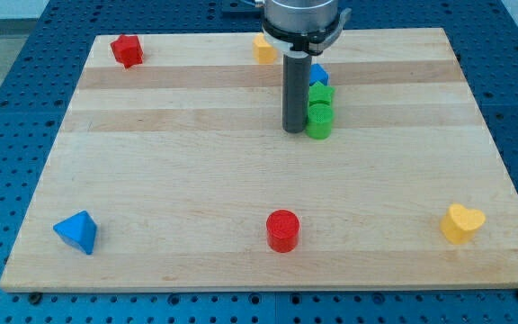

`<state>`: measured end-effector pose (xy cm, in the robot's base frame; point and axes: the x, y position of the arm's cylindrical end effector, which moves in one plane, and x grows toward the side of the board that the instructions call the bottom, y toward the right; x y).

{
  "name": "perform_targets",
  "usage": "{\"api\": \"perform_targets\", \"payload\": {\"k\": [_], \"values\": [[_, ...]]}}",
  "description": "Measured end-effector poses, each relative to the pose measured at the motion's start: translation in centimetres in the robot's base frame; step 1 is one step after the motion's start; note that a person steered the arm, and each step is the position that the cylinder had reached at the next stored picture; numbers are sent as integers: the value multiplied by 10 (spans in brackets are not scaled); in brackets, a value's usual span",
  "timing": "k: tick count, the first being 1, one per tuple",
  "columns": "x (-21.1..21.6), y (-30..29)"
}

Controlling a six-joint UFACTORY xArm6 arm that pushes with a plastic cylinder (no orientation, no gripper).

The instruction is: Adjust the green blocks below the blue cube

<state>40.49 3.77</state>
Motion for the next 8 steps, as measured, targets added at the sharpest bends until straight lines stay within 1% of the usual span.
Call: {"api": "perform_targets", "payload": {"k": [2,3,4,5,6,8], "values": [[1,8],[3,-15],[30,-17],[39,4],[39,42],[12,51]]}}
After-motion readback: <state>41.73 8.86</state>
